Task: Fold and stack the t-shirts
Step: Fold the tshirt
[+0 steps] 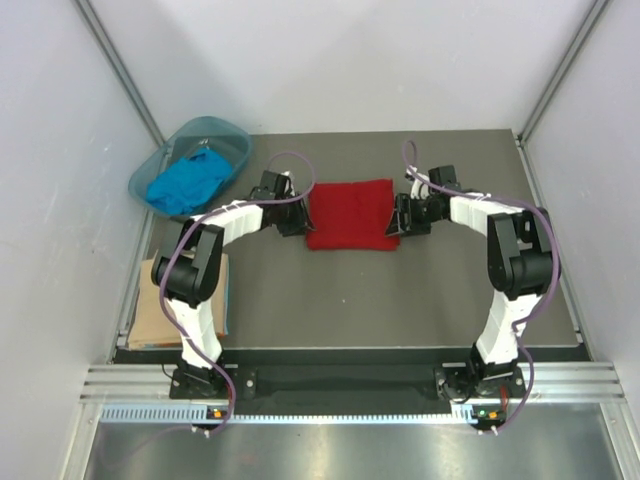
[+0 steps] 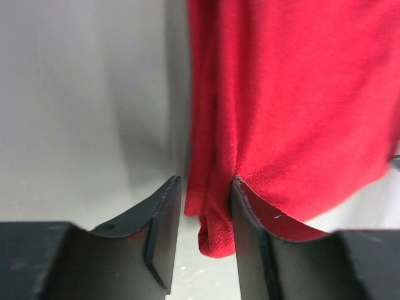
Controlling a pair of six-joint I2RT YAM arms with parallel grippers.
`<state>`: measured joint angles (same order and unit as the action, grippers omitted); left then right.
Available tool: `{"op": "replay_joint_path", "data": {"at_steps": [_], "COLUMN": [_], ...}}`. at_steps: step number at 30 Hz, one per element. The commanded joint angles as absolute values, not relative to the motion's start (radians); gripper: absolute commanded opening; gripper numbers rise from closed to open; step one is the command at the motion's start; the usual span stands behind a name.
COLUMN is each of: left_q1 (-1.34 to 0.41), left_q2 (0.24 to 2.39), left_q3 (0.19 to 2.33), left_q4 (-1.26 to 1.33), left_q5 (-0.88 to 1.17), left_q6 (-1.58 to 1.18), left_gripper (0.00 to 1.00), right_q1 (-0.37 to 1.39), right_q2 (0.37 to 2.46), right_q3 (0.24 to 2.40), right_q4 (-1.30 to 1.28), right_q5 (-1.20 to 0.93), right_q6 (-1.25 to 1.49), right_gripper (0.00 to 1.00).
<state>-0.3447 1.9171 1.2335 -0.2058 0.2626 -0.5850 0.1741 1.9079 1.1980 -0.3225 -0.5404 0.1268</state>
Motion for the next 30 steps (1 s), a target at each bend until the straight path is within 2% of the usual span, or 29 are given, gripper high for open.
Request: {"op": "replay_joint_path", "data": {"at_steps": [1, 3, 7, 9, 12, 14, 17, 23, 30], "left_q1": [-0.364, -0.376, -0.388, -0.388, -0.387, -0.385, -0.385, -0.385, -0.385], "left_q2": [1.919, 1.913, 1.89, 1.887, 1.856, 1.836, 1.802, 1.747, 1.691], "left_q3": [1.19, 1.175, 1.155, 1.152, 1.149, 1.144, 1.14, 1.062, 1.012], "left_q4": [-0.147, -0.153, -0.161, -0.17, -0.179, -0.189, -0.209, -0.177, -0.13], "left_q5": [0.216, 0.177, 0.107, 0.103, 0.145, 0.166, 0.205, 0.242, 0.25], "left_q6": [-0.583, -0.583, -0.584, -0.584, -0.603, -0.614, -0.63, -0.621, -0.615], "left_gripper": [0.4, 0.37, 0.37, 0.41, 0.45, 0.47, 0.48, 0.49, 0.52], "right_q1": [0.173, 0.173, 0.173, 0.173, 0.173, 0.173, 0.173, 0.173, 0.173], "right_q2": [1.858, 1.855, 1.858, 1.855, 1.841, 1.822, 1.804, 1.789, 1.744], "right_q3": [1.154, 1.118, 1.075, 1.062, 1.04, 1.034, 1.025, 1.003, 0.974], "right_q4": [-0.264, -0.229, -0.181, -0.163, -0.143, -0.143, -0.141, -0.127, -0.12], "right_q5": [-0.566, -0.58, -0.609, -0.612, -0.627, -0.624, -0.611, -0.63, -0.646], "right_q6": [0.092, 0.104, 0.127, 0.136, 0.153, 0.156, 0.166, 0.181, 0.186], "right_gripper": [0.59, 0.52, 0.34, 0.23, 0.12, 0.11, 0.11, 0.37, 0.41]}}
